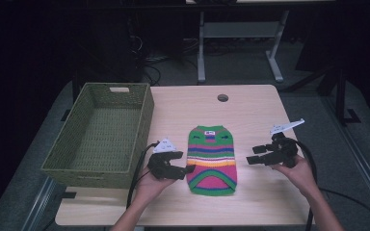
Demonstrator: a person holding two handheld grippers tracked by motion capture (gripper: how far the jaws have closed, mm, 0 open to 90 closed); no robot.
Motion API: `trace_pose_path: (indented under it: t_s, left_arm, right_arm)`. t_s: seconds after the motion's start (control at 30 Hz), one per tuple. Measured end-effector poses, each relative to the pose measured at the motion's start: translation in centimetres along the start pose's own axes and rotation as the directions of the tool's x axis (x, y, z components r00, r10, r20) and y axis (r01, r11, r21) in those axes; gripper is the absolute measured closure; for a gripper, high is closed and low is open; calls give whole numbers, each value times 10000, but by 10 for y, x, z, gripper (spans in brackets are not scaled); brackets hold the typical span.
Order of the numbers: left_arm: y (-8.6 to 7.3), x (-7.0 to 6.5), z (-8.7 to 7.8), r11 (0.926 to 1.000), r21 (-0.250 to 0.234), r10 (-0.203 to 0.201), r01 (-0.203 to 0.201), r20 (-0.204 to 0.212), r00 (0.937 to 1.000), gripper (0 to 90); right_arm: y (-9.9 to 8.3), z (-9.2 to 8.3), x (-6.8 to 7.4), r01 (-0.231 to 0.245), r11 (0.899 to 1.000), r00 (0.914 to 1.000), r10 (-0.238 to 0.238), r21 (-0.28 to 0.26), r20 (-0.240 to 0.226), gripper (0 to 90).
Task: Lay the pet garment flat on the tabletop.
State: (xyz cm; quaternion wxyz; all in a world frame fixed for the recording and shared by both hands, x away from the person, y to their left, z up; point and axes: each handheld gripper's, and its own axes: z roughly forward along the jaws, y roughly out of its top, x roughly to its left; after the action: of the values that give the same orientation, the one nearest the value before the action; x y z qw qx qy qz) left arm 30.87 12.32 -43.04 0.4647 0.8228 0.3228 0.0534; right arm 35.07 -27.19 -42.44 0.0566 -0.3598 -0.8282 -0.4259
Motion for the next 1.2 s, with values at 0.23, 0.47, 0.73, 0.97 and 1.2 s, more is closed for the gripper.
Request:
trace_pose_path:
  t_s: [0.23,0.47,0.73,0.97,1.2]
  left_arm:
    - [-4,-1,-4,9999,129,115,-115,-24,9999,259]
    - [-9,-4,-5,9997,176,142,-142,-4,9999,254]
    - [-17,-8,-10,9998,84,153,-153,33,9999,250]
    - [-22,-9,-12,9997,147,171,-171,-16,9999,248]
    - [-27,-11,-16,9994,234,252,-250,-63,9997,245]
  right_arm:
    - [-9,-5,1,6,10000,10000,-6,-6,27,290]
    - [-16,-8,0,-51,10000,10000,51,-33,15,286]
    - [-26,-14,2,-40,9998,10000,41,-190,57,289]
    - [-36,-17,5,-92,9998,9999,92,-178,41,284]
    - [-46,-19,11,-20,10000,9999,20,-27,153,279]
